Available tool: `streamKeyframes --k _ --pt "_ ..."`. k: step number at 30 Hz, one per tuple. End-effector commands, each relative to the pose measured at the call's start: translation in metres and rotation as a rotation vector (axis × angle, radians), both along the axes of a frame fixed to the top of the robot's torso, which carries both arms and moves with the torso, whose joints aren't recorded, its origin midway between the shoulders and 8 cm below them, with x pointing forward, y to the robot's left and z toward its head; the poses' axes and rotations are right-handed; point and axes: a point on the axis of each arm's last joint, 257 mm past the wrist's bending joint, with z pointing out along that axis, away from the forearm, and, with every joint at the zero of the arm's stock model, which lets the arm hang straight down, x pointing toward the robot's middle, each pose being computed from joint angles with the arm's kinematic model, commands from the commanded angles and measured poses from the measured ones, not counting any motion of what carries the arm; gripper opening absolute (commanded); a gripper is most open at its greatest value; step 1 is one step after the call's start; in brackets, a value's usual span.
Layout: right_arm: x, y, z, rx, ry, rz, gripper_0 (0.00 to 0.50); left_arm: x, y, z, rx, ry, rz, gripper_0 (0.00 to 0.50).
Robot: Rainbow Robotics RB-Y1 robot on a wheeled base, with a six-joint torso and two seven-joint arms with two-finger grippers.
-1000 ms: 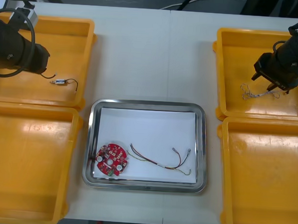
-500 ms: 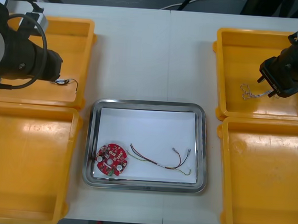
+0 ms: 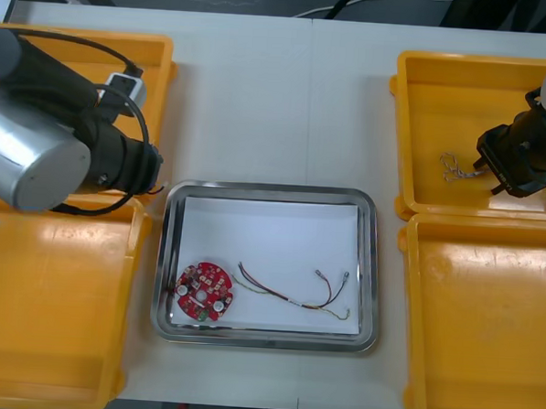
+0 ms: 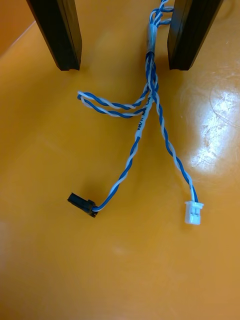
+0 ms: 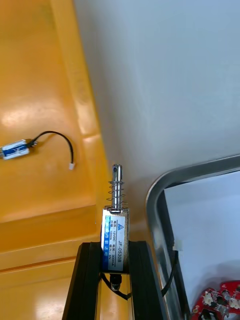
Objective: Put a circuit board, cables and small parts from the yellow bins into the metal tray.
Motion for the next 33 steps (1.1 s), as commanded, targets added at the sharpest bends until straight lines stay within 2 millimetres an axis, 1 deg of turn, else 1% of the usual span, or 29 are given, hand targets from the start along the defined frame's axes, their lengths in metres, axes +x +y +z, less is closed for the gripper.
streamKeyframes --k 1,5,13,18,20,21,22,23,24,26,27,33 --pt "0.009 0.003 0.010 0.001 -0.043 -0.009 0.500 -0.009 -0.032 -0.007 -0.108 -0.016 0.046 0.000" --pt "0.011 0.010 0.007 0.007 -0.047 -0.001 0.500 -0.011 -0.046 -0.019 -0.110 -0.021 0.023 0.000" --pt "0.012 0.020 0.003 0.009 -0.047 0.015 0.500 -0.019 -0.058 -0.035 -0.097 -0.005 0.015 0.000" --pt "0.012 0.024 0.000 0.009 -0.042 0.025 0.500 -0.026 -0.073 -0.048 -0.135 0.005 0.014 0.000" --pt "0.012 0.025 -0.001 0.008 -0.041 0.029 0.500 -0.026 -0.077 -0.050 -0.143 -0.001 0.016 0.000" --pt "0.012 0.026 -0.001 0.009 -0.041 0.030 0.424 -0.028 -0.079 -0.052 -0.142 0.001 0.013 0.000" --pt "0.012 0.026 -0.001 0.008 -0.040 0.031 0.222 -0.029 -0.080 -0.053 -0.139 0.003 0.010 0.000" --pt "0.012 0.026 -0.001 0.008 -0.040 0.031 0.132 -0.030 -0.081 -0.055 -0.138 0.005 0.012 0.000" --pt "0.012 0.026 -0.001 0.006 -0.040 0.031 0.065 -0.031 -0.081 -0.057 -0.139 0.009 0.014 0.000" --pt "0.012 0.026 0.000 0.005 -0.041 0.034 0.012 -0.033 -0.083 -0.060 -0.145 0.011 0.015 0.000" --pt "0.012 0.025 -0.001 0.003 -0.040 0.033 0.000 -0.033 -0.085 -0.060 -0.150 0.008 0.014 0.000" --pt "0.012 0.023 0.001 -0.007 -0.043 0.043 0.000 -0.035 -0.089 -0.068 -0.181 -0.003 0.001 0.000"
